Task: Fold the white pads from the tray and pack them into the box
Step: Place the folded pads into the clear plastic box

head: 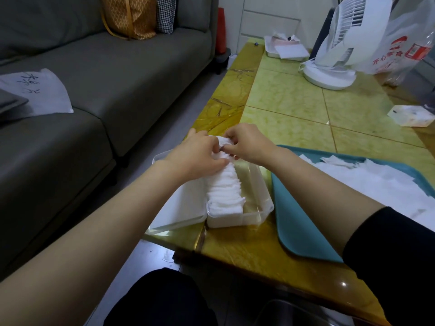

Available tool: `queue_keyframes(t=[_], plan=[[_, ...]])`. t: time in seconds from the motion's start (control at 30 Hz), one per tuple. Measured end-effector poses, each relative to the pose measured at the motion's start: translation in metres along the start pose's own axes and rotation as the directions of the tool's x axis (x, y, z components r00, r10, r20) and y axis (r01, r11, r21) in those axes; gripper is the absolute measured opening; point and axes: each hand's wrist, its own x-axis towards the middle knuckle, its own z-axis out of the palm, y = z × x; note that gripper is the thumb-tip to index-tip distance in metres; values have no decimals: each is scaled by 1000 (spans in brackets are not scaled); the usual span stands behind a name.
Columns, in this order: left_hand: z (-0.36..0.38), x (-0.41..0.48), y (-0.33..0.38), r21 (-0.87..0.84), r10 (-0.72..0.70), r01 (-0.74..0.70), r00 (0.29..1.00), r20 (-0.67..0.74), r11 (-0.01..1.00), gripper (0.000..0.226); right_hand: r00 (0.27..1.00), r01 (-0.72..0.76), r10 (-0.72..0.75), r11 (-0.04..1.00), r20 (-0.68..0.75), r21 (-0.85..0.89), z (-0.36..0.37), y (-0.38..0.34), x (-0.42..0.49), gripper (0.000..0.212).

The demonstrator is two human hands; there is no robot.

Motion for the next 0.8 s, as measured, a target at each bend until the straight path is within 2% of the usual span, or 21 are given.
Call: queue_keyframes(t=[0.03, 0.1, 0.23, 0.3, 0.37, 0.47, 0.57, 0.8], plan=[[0, -1, -1, -23, -5, 5, 1000, -15, 1000, 37, 1000, 21, -22, 998, -3, -58, 1, -3, 1, 37], [1, -2, -3, -63, -5, 2, 999, -46, 998, 35, 999, 49, -50, 990, -2, -133, 4, -11, 4, 41], [1, -4, -5, -121, 9, -22, 995, -103, 992, 39, 998, 47, -42, 993, 45, -108, 6, -10, 6, 47], [3, -4, -5, -109, 29, -43, 992, -121, 993, 42, 994, 23, -14, 996, 111, -86, 3, -8, 4, 43], [5, -3, -5, -77, 45, -56, 990, -137, 995, 42, 990, -3, 9, 999, 142, -46, 1, -8, -2, 27], [5, -2, -7, -63, 26, -39, 981, -190, 997, 33, 1000, -6, 6, 1000, 1, 31, 3, -5, -11, 22], [4, 1, -8, -58, 9, -22, 975, -221, 998, 24, 989, 28, -23, 999, -144, 27, 7, -4, -12, 19], [0, 9, -9, -41, -33, 25, 978, -206, 999, 14, 989, 11, -18, 999, -146, -49, 10, -17, -4, 17]])
